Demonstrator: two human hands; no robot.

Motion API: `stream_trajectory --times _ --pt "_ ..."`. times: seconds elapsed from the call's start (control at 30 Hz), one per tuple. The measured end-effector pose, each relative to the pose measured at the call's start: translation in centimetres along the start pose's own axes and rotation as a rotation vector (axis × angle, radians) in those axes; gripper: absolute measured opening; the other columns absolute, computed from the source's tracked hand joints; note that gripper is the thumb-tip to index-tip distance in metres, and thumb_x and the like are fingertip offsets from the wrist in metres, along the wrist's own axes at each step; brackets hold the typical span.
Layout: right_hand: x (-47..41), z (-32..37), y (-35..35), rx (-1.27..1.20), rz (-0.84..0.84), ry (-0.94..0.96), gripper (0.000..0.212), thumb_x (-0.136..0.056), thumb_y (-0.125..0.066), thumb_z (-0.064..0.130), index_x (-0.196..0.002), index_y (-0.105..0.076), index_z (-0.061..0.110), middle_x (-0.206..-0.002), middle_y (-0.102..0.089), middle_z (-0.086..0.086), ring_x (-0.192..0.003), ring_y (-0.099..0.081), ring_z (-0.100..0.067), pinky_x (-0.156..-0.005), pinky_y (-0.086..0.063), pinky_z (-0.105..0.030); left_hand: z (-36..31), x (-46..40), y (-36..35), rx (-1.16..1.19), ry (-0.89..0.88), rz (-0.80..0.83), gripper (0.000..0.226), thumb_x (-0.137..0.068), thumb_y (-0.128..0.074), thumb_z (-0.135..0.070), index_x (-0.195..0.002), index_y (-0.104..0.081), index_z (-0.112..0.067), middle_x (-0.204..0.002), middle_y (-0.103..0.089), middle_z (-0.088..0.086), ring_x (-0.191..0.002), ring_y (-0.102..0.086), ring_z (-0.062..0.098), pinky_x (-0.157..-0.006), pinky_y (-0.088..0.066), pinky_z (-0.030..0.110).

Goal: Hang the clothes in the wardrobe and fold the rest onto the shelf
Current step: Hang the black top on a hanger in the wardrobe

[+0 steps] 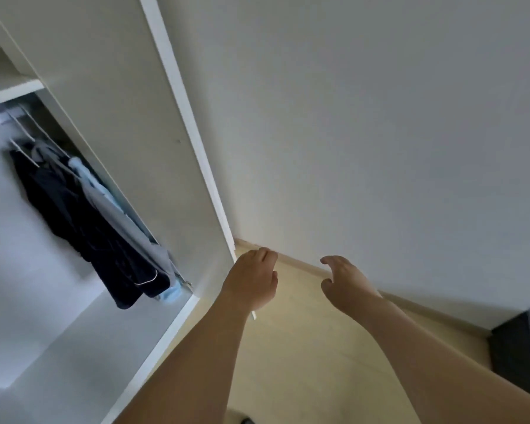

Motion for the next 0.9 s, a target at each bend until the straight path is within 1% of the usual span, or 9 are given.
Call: stream_trajectory --times 0.1,0.27,0.4,0.6,0.73,0.8,0.9 --pt "3.2 -5.1 1.3 -0.011 0.000 -0.066 0.051 -0.090 -0.042 0.011 -0.141 -0.039 0.014 -0.148 -0.037 -0.002 -0.130 -0.042 -0.020 -0.105 -0.033 -0.029 -5.9 0.1 -1.4 0.045 -0.078 0.012 0.028 -0.095 -0.042 -0.020 -0.119 -0.051 -0.011 -0.117 -0.055 0.003 -0.110 -0.050 0.022 -0.094 -0.034 0.027" --pt "7.5 -11.7 2.6 -0.035 -0.047 -0.189 0.052 -0.088 -0.046 0.012 -0.140 -0.040 0.012 -0.145 -0.040 -0.005 -0.131 -0.039 -0.022 -0.103 -0.032 -0.025 -12.9 -0.6 -4.8 0.029 -0.215 0.128 0.032 -0.096 -0.040 -0.023 -0.126 -0.047 -0.012 -0.127 -0.050 0.003 -0.117 -0.045 0.022 -0.102 -0.030 0.028" --pt "10.3 -15.8 3.8 -0.064 -0.124 -0.287 0.052 -0.088 -0.048 0.013 -0.140 -0.040 0.011 -0.144 -0.041 -0.007 -0.131 -0.040 -0.024 -0.101 -0.034 -0.024 -18.0 -1.8 -7.1 -0.005 -0.342 0.229 0.035 -0.097 -0.039 -0.024 -0.129 -0.044 -0.012 -0.134 -0.046 0.003 -0.124 -0.041 0.023 -0.106 -0.030 0.030" --pt "16.7 -21.4 5.2 -0.094 -0.185 -0.404 0.052 -0.090 -0.046 0.014 -0.141 -0.038 0.011 -0.146 -0.037 -0.005 -0.131 -0.038 -0.023 -0.100 -0.034 -0.024 -26.3 -0.7 -8.0 0.014 -0.467 0.247 0.037 -0.096 -0.040 -0.024 -0.130 -0.044 -0.012 -0.135 -0.046 0.005 -0.126 -0.040 0.024 -0.106 -0.028 0.031" --pt "21.5 -25.1 6.3 -0.126 -0.224 -0.447 0.052 -0.089 -0.045 0.013 -0.140 -0.039 0.011 -0.145 -0.038 -0.004 -0.128 -0.042 -0.024 -0.097 -0.036 -0.025 -31.5 1.2 -8.6 0.010 -0.518 0.255 0.039 -0.095 -0.041 -0.025 -0.133 -0.043 -0.013 -0.138 -0.044 0.004 -0.128 -0.040 0.024 -0.108 -0.028 0.031" --pt "25.2 -28.2 7.3 -0.119 -0.242 -0.478 0.052 -0.088 -0.044 0.014 -0.140 -0.039 0.011 -0.144 -0.038 -0.005 -0.128 -0.042 -0.024 -0.098 -0.037 -0.026 -35.8 2.6 -9.1 0.003 -0.552 0.253 0.040 -0.095 -0.041 -0.025 -0.133 -0.044 -0.013 -0.139 -0.045 0.004 -0.128 -0.040 0.024 -0.108 -0.029 0.031" --pt "30.0 -32.7 8.5 -0.101 -0.254 -0.499 0.053 -0.089 -0.047 0.017 -0.141 -0.038 0.010 -0.144 -0.038 -0.006 -0.130 -0.040 -0.023 -0.101 -0.036 -0.027 -41.5 4.9 -10.0 0.010 -0.546 0.253 0.040 -0.094 -0.042 -0.025 -0.132 -0.045 -0.013 -0.139 -0.045 0.004 -0.129 -0.040 0.024 -0.108 -0.029 0.032"
Point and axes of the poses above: each hand's wrist, its own x-axis away from the middle knuckle, its own y-axis out of the back of the hand, z = x × y, the point moved 7 cm from there along -x, towards the middle knuckle
